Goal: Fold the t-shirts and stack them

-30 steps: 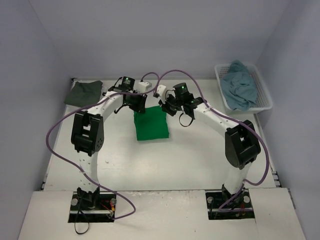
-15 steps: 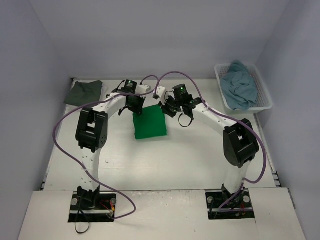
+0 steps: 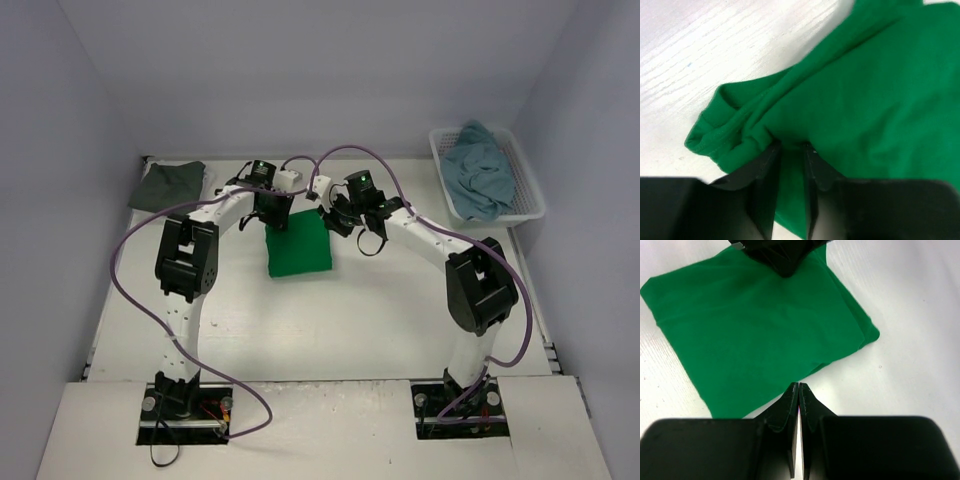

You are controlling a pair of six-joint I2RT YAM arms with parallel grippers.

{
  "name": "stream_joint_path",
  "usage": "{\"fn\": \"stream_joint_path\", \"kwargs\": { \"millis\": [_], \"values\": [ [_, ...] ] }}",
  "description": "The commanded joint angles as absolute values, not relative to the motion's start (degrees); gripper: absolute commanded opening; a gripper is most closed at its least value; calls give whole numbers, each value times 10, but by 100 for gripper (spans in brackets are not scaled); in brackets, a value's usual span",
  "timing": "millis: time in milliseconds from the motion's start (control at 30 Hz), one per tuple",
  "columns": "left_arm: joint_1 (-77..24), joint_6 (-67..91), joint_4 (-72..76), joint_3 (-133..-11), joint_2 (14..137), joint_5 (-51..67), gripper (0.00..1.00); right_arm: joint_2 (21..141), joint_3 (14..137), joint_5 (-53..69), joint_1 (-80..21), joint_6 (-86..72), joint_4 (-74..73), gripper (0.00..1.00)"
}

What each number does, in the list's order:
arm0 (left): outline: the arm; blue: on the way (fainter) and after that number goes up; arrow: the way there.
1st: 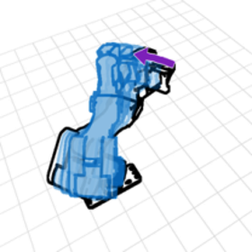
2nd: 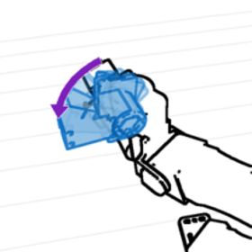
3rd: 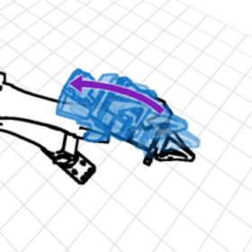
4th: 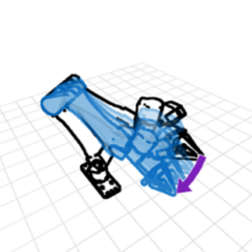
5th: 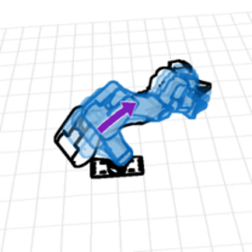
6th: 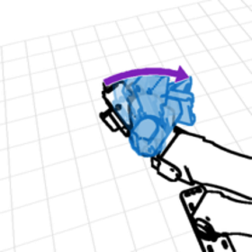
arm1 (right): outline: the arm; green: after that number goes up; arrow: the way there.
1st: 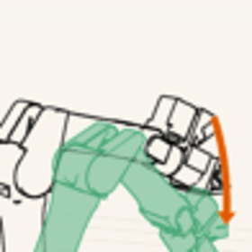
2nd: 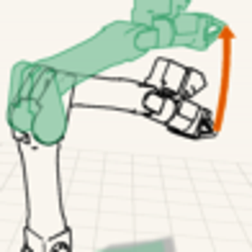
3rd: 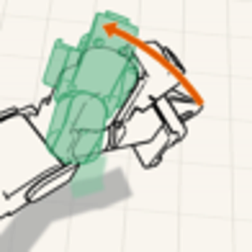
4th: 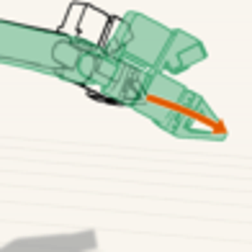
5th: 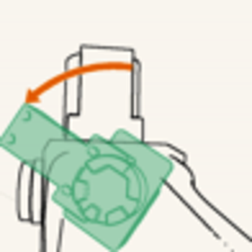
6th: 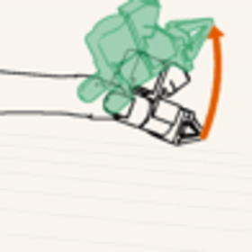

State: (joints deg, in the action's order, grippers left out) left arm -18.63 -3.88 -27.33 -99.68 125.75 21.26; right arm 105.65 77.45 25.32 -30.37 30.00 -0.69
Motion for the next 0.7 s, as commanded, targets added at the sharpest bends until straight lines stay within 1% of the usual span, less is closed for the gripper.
{"fn": "stream_joint_path", "kwargs": {
  "millis": [0,33,133,233,367,533,667],
  "values": [
    [-188,-34,-280,-1017,1212,189,23,1023,780,264,-304,296,12,0],
    [-188,-34,-284,-1026,1202,184,31,1024,781,268,-304,296,13,0],
    [-186,-34,-302,-1043,1186,178,43,1029,784,283,-305,291,13,0],
    [-184,-33,-309,-1057,1160,170,50,1035,787,294,-306,285,12,0],
    [-179,-26,-318,-1056,1129,166,53,1050,795,315,-307,273,13,0],
    [-164,-22,-321,-1021,1083,170,53,1078,808,349,-311,258,14,0],
    [-128,-10,-331,-989,1063,206,53,1120,830,350,-323,248,14,0]
  ]
}}
